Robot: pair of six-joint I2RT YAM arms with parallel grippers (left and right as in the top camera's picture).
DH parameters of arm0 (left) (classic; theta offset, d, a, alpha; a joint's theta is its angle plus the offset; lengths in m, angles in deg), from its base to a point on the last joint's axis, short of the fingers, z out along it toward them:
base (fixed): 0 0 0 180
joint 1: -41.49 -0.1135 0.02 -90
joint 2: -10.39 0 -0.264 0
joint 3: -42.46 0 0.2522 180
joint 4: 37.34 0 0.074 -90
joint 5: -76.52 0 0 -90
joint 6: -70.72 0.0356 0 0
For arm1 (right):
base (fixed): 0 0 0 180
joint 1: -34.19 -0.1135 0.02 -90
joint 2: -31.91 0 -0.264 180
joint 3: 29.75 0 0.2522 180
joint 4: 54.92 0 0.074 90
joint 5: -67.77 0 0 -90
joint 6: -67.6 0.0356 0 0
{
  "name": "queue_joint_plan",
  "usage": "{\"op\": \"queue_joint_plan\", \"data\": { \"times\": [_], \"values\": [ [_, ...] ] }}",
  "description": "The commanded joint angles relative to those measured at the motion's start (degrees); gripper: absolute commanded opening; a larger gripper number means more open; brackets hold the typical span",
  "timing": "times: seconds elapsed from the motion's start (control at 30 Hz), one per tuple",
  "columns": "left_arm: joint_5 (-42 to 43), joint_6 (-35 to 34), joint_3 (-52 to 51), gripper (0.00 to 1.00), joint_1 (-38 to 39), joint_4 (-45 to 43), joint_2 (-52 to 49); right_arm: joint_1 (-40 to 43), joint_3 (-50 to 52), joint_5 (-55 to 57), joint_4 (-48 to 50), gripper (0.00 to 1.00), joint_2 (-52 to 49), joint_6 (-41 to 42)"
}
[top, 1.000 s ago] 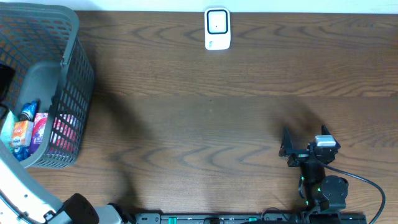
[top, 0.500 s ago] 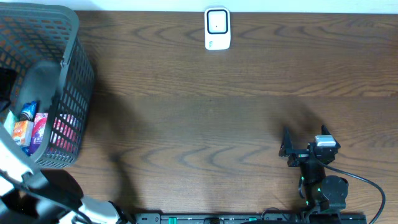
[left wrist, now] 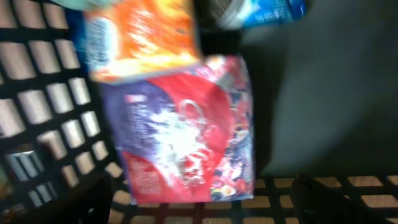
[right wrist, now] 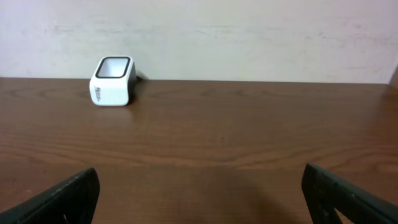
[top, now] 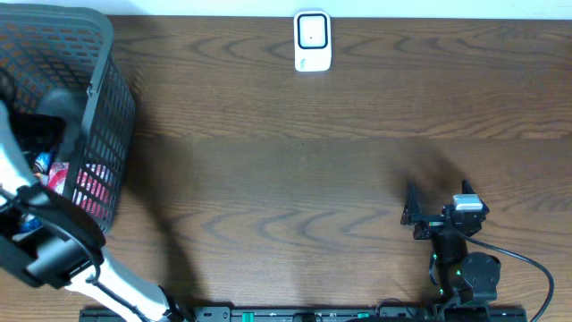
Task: Scan the item barcode
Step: 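Reach the left gripper into the basket and grasp the red-purple snack pack, then lift the red-purple pack out and place it on the table centre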
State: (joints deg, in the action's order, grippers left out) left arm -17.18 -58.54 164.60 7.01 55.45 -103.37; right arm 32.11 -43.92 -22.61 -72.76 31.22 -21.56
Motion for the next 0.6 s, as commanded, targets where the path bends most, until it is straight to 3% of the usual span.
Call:
{"op": "queue_joint_plan", "data": {
  "times": [0.0, 0.4, 0.43, 0.5, 0.57],
  "values": [
    [-3.39, -3.98, -2.69, 0.91, 2.43, -1.51, -2.01, 0.5, 0.09, -0.04, -0.24, 0.99, 0.31, 0.61],
    [-5.16, -6.93, -20.39, 0.9, 3.06, -14.73, -2.75, 0.5, 0.09, -0.04, -0.24, 0.99, 0.31, 0.61],
    [-5.16, -6.93, -21.9, 0.87, 3.06, -15.98, -2.75, 0.5, 0.09, -0.04, -0.24, 0.99, 0.31, 0.61],
    [-5.11, -6.93, -24.04, 0.52, 3.06, -17.29, -2.75, 0.5, 0.09, -0.04, -0.24, 0.99, 0.31, 0.61],
    [-5.01, -6.91, -24.48, 0.24, 3.06, -17.44, -2.75, 0.5, 0.09, -0.04, -0.24, 0.99, 0.31, 0.61]
  ]
}}
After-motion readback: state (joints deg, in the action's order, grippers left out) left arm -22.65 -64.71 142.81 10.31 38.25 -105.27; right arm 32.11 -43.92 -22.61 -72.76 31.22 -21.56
